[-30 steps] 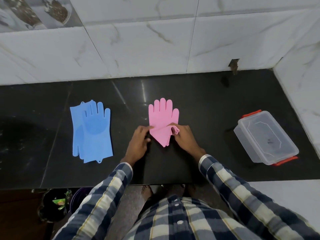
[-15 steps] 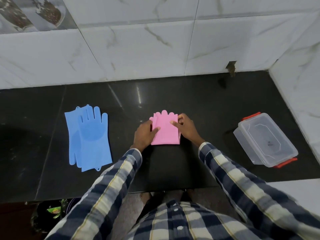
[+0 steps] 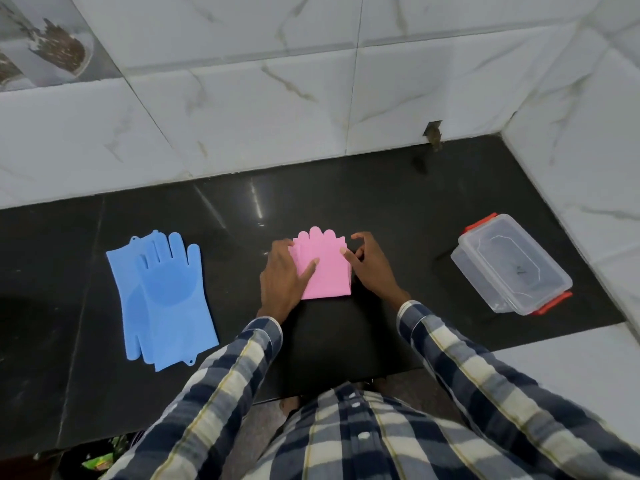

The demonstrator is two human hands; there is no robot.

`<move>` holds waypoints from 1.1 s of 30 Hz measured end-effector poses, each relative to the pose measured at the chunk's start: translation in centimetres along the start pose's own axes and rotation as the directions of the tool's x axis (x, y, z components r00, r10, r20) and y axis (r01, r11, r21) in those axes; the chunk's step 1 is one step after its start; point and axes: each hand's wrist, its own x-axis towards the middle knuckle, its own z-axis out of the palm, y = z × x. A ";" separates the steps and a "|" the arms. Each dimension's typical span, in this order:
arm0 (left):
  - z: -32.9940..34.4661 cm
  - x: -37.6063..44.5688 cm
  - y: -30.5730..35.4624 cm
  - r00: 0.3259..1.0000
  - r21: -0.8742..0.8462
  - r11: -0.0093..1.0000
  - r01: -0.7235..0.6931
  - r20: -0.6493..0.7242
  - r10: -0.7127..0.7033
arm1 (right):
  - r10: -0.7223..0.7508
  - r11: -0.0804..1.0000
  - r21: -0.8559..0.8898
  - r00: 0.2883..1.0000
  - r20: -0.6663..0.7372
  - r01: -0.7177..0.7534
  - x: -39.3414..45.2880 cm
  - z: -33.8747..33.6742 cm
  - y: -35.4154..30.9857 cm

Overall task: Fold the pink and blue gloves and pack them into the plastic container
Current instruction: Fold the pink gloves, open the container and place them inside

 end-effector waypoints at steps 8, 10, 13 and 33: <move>4.5 1.7 10.1 0.858 0.178 0.840 -0.513 0.134 0.496 | -0.195 0.974 -0.180 0.913 -0.359 0.137 -1.4 -7.7 1.9; 6.0 1.9 13.0 0.801 0.120 0.799 -0.589 0.223 0.556 | -0.193 0.965 -0.256 0.820 -0.539 0.059 -1.8 -11.1 3.6; 8.0 1.7 17.0 0.724 0.019 0.755 -0.655 0.303 0.620 | -0.089 0.895 -0.376 0.730 -0.678 -0.240 -2.4 -15.9 7.0; 9.7 1.5 18.1 0.994 -0.020 0.996 -0.087 0.072 0.088 | -0.150 0.937 -0.347 0.855 -0.496 -0.037 -0.3 -17.2 12.8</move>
